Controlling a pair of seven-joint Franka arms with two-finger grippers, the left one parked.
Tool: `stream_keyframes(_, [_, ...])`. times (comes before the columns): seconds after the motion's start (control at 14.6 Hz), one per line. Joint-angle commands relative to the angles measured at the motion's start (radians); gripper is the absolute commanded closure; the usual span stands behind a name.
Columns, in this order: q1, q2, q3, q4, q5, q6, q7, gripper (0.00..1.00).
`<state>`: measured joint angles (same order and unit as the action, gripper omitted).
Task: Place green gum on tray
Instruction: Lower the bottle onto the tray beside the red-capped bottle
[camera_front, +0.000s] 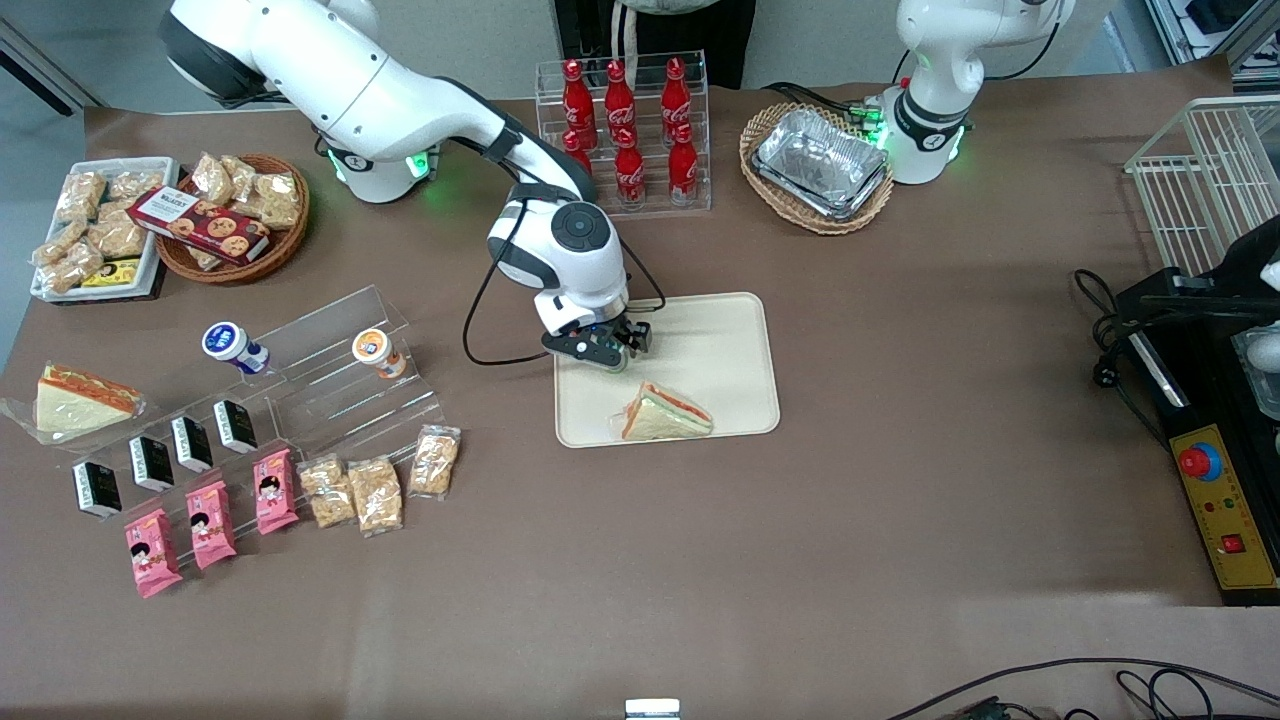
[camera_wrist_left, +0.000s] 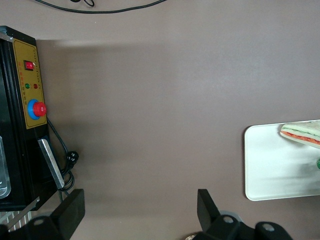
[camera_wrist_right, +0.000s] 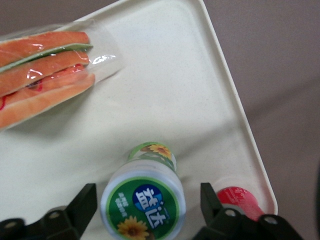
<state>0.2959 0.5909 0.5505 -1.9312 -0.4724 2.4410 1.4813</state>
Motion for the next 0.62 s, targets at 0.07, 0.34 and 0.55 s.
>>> stream_keyframes(0.07, [0.002,0.003,0.000,0.003,-0.034,0.009,0.022,0.00])
stream_keyframes(0.34, [-0.014,-0.118,0.008,0.017,-0.022,-0.149,-0.048,0.00])
stream_keyframes(0.55, [-0.070,-0.287,0.006,0.044,0.137,-0.319,-0.239,0.00])
